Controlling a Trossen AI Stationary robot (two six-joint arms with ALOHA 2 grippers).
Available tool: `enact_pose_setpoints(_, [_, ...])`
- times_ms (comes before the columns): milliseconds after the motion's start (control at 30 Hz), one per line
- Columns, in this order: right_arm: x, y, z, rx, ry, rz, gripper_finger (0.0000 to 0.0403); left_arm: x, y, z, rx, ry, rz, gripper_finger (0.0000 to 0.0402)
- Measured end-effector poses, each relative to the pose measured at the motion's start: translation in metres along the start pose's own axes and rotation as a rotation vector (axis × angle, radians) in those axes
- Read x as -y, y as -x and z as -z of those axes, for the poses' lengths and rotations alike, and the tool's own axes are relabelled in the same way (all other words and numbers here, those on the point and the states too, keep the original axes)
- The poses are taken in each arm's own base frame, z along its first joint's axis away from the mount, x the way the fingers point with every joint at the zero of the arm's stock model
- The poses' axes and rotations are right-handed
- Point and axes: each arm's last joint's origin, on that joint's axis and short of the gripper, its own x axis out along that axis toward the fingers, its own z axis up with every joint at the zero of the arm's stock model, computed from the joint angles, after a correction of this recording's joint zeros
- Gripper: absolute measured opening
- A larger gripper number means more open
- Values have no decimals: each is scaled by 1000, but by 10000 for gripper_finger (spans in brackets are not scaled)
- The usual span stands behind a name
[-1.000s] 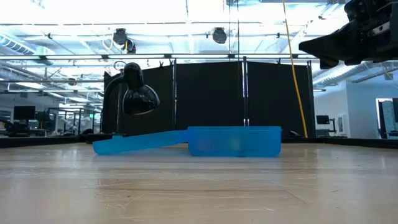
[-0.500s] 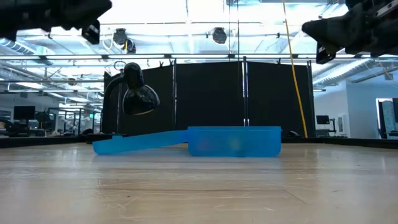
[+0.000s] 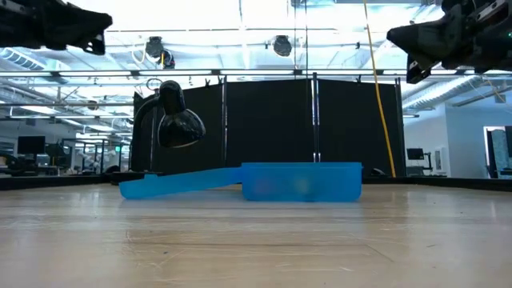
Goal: Pick & place school supplies into a supply box
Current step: Return to Home Position
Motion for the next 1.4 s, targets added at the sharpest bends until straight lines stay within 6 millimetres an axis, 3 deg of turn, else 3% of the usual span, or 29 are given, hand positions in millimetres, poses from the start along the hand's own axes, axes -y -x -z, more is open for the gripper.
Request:
enact_pose_setpoints(267, [6, 11, -7, 15, 50, 27, 0, -3, 23, 2, 12, -55, -40, 1])
enact_pose_setpoints(467, [19, 16, -9, 18, 54, -39, 0, -6, 23, 2, 35, -102, 14, 1])
enact_pose_setpoints(767, [43, 19, 0, -86, -21, 94, 0, -7, 16, 32, -49, -38, -30, 0])
enact_pose_setpoints(900, [42, 20, -1, -83, 11, 66, 0, -3, 12, 54, -21, -6, -42, 0])
enact_pose_setpoints(1400, [35, 38, -5, -36, 28, 26, 0, -1, 15, 51, -19, -24, -78, 0])
